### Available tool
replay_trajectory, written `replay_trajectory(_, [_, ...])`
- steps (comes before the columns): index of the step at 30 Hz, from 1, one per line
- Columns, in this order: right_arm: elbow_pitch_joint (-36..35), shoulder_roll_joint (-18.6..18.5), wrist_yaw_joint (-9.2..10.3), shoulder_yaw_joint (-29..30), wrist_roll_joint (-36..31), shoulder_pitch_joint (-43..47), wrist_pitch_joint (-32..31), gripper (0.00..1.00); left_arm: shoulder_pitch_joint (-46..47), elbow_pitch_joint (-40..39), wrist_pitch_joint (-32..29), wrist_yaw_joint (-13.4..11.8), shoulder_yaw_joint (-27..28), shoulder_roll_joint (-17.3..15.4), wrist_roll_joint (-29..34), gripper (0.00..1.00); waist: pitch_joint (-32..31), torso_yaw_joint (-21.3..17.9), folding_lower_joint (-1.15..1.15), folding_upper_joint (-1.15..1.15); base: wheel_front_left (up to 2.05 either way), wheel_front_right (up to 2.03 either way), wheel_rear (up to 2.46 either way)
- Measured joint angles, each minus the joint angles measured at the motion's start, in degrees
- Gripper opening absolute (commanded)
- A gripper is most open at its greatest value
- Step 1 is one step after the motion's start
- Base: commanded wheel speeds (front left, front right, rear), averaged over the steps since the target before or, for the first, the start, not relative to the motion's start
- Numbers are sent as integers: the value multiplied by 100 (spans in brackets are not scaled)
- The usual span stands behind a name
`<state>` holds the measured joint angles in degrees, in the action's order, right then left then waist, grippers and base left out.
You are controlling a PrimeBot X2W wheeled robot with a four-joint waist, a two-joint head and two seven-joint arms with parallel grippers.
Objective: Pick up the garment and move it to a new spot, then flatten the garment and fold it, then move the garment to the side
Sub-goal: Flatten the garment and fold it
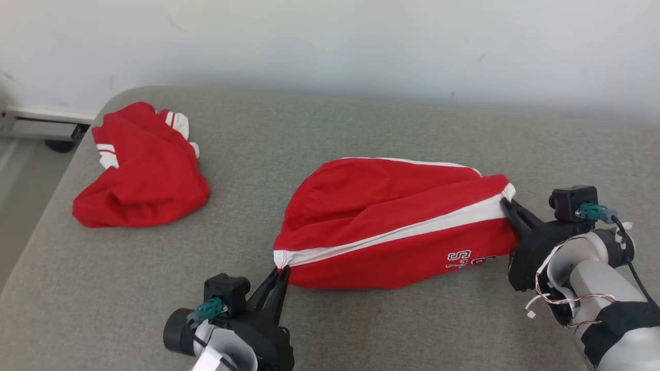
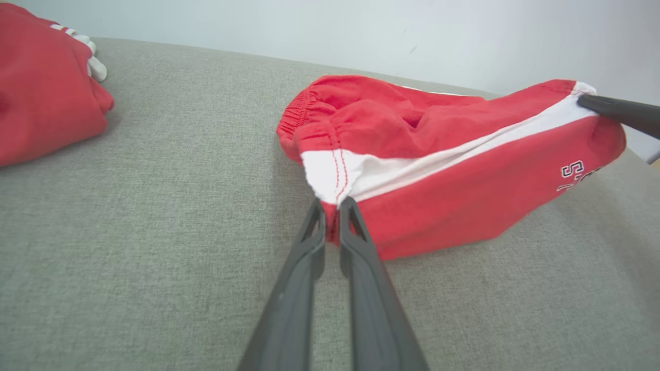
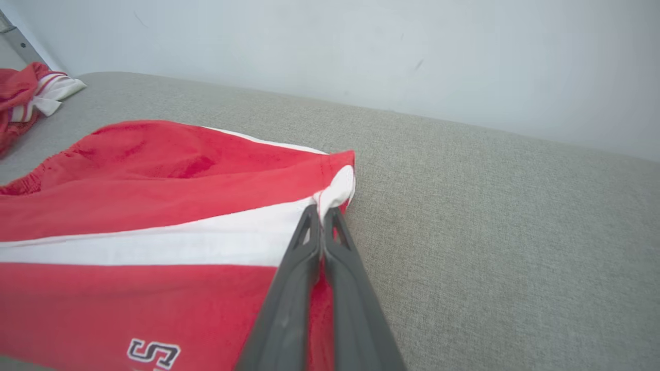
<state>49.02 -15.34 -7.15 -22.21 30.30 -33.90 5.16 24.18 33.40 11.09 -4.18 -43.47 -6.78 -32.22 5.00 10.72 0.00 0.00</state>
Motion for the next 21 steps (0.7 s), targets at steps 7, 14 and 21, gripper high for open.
replay_trajectory(7, [-565,-54,0,-135,290,261,-13,0,-91,-493,-27,25,41,-112,-83,0,-69,-271,0,0,0,0,0])
replay_trajectory(14, [-549,-280,0,-745,571,113,-1158,0,159,-467,-758,881,149,-218,-740,0,98,-492,0,0,0,0,0])
replay_trajectory(21, [-443,-360,0,-931,972,-1894,-2639,0,2140,67,-2205,1120,977,-360,-1983,0,535,-677,1,1,0,0,0])
